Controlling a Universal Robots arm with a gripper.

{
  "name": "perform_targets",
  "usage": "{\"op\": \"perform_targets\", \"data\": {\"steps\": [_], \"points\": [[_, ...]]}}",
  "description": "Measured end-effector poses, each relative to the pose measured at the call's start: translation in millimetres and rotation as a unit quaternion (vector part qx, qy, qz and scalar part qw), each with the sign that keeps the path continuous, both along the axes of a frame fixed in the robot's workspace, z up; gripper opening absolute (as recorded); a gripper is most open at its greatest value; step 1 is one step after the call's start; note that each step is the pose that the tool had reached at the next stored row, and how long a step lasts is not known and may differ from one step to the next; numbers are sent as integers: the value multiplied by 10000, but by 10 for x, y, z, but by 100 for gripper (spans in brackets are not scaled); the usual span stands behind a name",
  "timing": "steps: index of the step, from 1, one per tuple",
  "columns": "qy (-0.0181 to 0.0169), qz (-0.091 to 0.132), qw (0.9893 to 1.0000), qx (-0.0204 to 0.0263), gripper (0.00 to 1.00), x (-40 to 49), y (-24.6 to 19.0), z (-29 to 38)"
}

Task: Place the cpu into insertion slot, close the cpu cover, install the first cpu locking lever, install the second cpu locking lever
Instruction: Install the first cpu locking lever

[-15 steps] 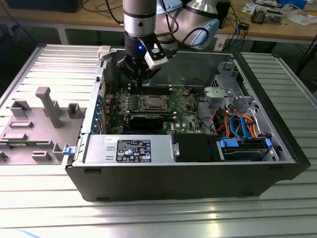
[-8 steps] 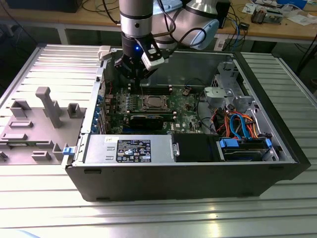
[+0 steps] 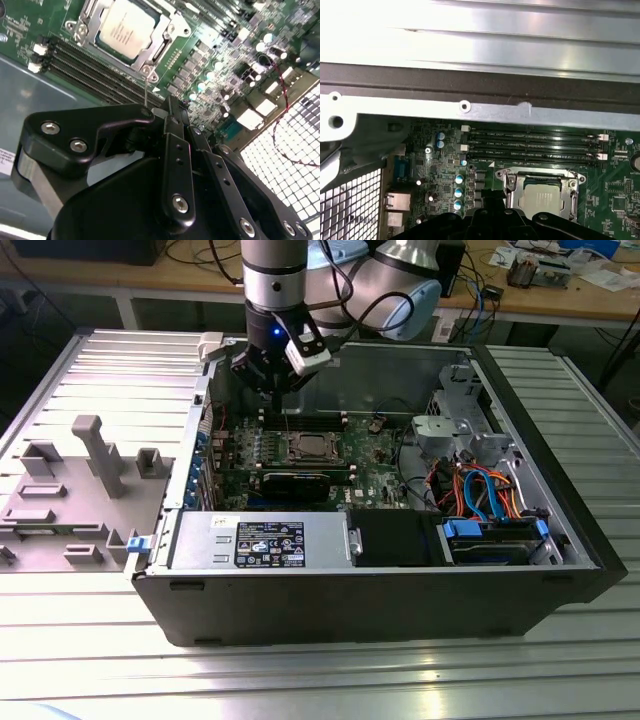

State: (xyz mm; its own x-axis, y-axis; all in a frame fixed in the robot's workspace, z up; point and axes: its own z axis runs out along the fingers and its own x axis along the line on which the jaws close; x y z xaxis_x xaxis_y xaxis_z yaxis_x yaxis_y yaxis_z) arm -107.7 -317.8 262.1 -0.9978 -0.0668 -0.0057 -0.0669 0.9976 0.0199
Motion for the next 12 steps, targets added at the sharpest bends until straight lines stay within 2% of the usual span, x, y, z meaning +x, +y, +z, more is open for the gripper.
{"op": "perform_targets", "data": {"steps": [5,12], "points": [[0,95,10000,0,11,0,60,-4],[0,100,10000,0,11,47,90,-5]]}}
